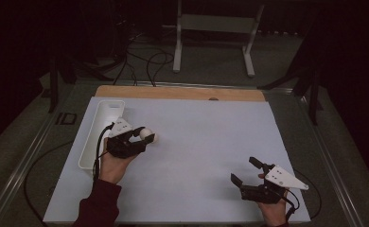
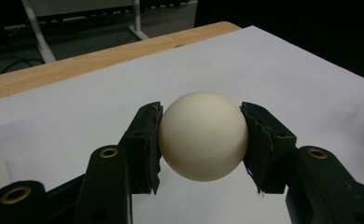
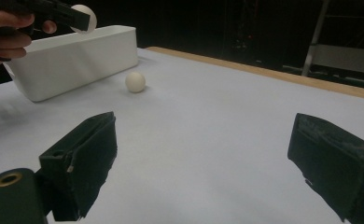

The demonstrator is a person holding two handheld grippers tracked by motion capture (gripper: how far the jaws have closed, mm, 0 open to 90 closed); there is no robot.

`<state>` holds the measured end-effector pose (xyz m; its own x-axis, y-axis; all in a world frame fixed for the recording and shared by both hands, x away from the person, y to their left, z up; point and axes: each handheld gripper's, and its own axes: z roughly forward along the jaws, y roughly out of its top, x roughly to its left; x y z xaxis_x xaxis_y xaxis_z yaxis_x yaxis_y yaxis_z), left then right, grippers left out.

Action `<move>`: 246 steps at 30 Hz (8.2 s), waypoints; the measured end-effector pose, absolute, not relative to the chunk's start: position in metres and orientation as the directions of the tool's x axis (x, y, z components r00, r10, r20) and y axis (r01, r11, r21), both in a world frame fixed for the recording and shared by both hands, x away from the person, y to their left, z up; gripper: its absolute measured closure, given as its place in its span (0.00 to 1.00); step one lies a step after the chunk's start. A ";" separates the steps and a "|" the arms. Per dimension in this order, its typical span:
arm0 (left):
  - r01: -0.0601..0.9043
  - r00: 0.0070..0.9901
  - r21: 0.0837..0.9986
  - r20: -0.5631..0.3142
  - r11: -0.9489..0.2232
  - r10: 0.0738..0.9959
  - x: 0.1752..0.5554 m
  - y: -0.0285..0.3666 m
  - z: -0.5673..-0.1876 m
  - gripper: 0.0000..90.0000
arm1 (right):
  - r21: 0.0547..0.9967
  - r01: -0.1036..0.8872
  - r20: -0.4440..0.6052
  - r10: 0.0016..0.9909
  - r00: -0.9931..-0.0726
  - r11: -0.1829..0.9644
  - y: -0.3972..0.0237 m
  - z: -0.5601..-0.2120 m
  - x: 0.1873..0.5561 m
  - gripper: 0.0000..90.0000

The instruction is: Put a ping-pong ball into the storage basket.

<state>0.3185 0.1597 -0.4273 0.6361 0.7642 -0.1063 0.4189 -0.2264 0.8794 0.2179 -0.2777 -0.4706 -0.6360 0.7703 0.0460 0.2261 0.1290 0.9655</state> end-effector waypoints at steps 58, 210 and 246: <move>0.396 0.641 0.885 -0.075 -0.245 0.764 0.314 0.190 -0.422 0.57 | 0.965 0.225 0.042 0.771 -0.635 0.133 -0.278 -0.472 0.220 0.08; 0.419 0.526 0.889 -0.072 -0.185 0.847 0.290 0.282 -0.427 0.57 | 0.962 0.227 0.032 0.762 -0.647 0.152 -0.275 -0.473 0.221 0.08; 0.436 0.450 0.886 -0.064 -0.157 0.891 0.292 0.283 -0.428 0.00 | 0.962 0.226 0.032 0.762 -0.647 0.151 -0.275 -0.473 0.221 0.08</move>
